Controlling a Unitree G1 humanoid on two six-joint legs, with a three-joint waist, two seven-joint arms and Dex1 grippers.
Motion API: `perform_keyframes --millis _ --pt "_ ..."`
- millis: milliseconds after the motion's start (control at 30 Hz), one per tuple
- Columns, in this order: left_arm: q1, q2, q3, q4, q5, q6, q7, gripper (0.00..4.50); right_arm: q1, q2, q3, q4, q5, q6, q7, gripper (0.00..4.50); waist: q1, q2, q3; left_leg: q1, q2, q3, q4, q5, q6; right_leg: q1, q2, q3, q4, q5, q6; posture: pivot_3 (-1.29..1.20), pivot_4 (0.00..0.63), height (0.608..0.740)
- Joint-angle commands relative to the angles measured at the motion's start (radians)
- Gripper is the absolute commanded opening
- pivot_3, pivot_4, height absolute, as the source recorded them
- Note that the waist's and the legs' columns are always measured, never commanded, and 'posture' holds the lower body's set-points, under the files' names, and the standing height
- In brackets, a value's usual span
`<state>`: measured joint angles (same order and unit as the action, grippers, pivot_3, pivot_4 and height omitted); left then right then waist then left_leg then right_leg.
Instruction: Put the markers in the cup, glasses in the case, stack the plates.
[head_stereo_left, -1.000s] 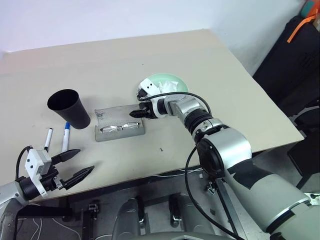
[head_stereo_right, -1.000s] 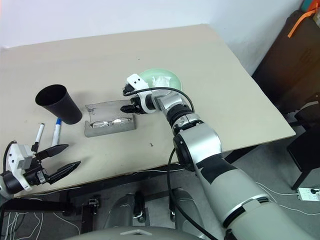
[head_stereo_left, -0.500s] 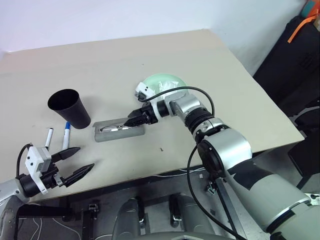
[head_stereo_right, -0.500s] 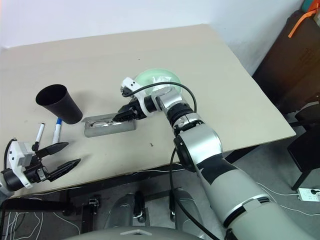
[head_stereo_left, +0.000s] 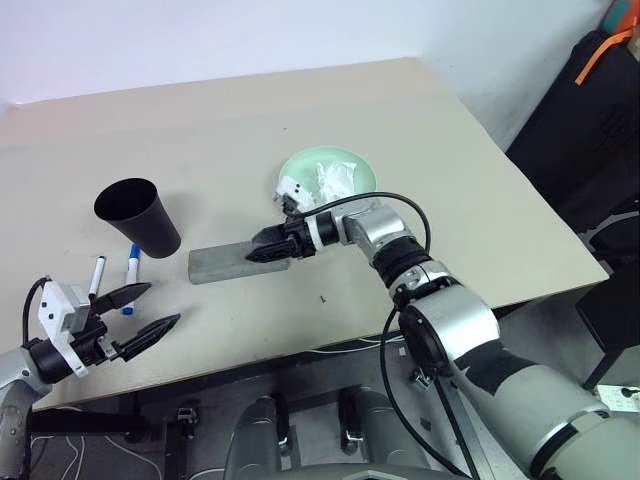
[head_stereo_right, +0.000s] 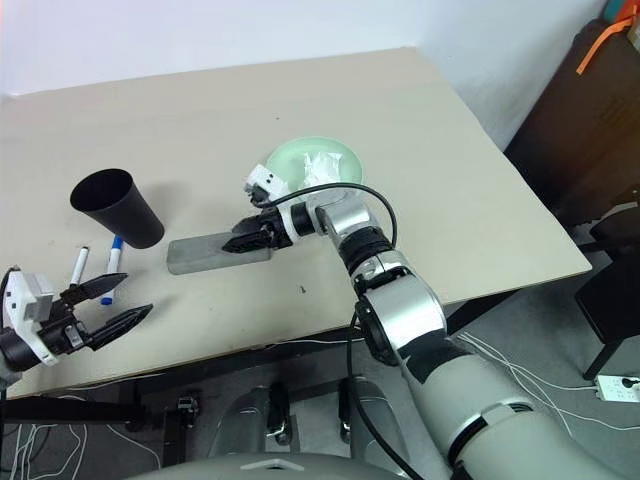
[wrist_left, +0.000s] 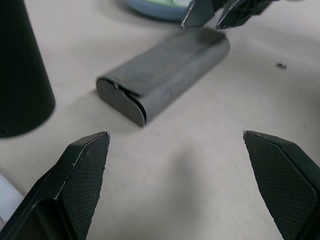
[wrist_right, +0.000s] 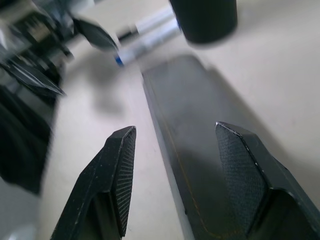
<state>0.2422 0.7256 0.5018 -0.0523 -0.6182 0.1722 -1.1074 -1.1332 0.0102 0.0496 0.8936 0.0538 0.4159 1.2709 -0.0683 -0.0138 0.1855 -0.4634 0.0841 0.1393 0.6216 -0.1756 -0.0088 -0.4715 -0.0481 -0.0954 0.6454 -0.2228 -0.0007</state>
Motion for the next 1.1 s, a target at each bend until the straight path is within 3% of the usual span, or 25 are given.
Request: perform_keyframes --millis 33,167,300,433,533,667,900,1100 --pt "0.003 -0.006 0.044 -0.029 -0.040 0.019 0.013 4.50 0.099 -0.060 -0.058 -0.381 0.151 0.128 0.013 2.64 0.007 0.000 0.000 0.000 0.000 0.000 0.000 0.000 0.000 0.000 0.000 0.000 0.000 0.000 0.000 0.00 0.150 0.740" --pt "0.001 -0.013 0.058 -0.037 -0.061 0.040 0.027 4.50 0.306 -0.136 -0.041 -0.726 0.225 0.201 -0.043 2.64 0.011 -0.001 -0.001 0.001 0.000 0.000 0.000 0.000 0.000 0.001 0.000 0.000 -0.001 0.000 0.001 0.00 0.150 0.740" --pt "-0.016 -0.028 0.085 -0.042 -0.083 0.054 0.065 4.50 0.470 -0.169 -0.062 -0.896 0.272 0.206 -0.138 2.64 0.014 -0.001 0.000 0.001 0.000 0.000 0.000 0.000 0.000 0.001 0.000 0.000 -0.001 -0.001 0.000 0.00 0.150 0.740" --pt "-0.031 -0.041 0.113 -0.052 -0.093 0.065 0.121 4.50 0.576 -0.176 -0.114 -0.953 0.332 0.255 -0.258 2.64 0.014 -0.001 0.000 0.001 0.000 0.000 -0.001 0.000 0.000 0.000 0.000 0.000 -0.001 0.000 0.000 0.00 0.150 0.740" --pt "-0.045 -0.060 0.125 -0.067 -0.091 0.068 0.184 4.50 0.625 -0.201 -0.146 -0.988 0.398 0.294 -0.286 3.19 0.022 -0.001 0.000 0.003 0.000 -0.002 -0.001 0.000 0.000 -0.001 0.000 -0.002 -0.003 0.000 0.002 0.00 0.150 0.740" --pt "-0.068 -0.073 0.145 -0.068 -0.094 0.077 0.249 4.50 0.658 -0.235 -0.162 -1.022 0.447 0.292 -0.311 4.48 0.025 0.000 0.000 0.001 0.000 -0.003 -0.011 0.000 0.000 0.004 0.002 -0.006 -0.020 0.012 0.002 0.00 0.150 0.740" --pt "-0.125 -0.099 0.138 -0.026 0.037 0.044 0.450 4.50 0.720 -0.286 -0.048 -1.034 0.371 0.126 -0.320 4.48 0.025 0.000 0.000 0.002 0.002 -0.004 -0.010 0.000 0.000 0.007 0.002 -0.010 -0.029 0.013 0.004 0.00 0.150 0.740" --pt "-0.150 -0.102 0.058 -0.070 0.096 0.189 0.598 4.50 0.709 -0.267 -0.033 -0.981 0.372 0.075 -0.375 4.48 0.028 0.000 0.000 0.001 0.001 -0.002 -0.008 0.000 0.000 0.009 0.003 -0.009 -0.029 0.014 0.003 0.00 0.150 0.740"
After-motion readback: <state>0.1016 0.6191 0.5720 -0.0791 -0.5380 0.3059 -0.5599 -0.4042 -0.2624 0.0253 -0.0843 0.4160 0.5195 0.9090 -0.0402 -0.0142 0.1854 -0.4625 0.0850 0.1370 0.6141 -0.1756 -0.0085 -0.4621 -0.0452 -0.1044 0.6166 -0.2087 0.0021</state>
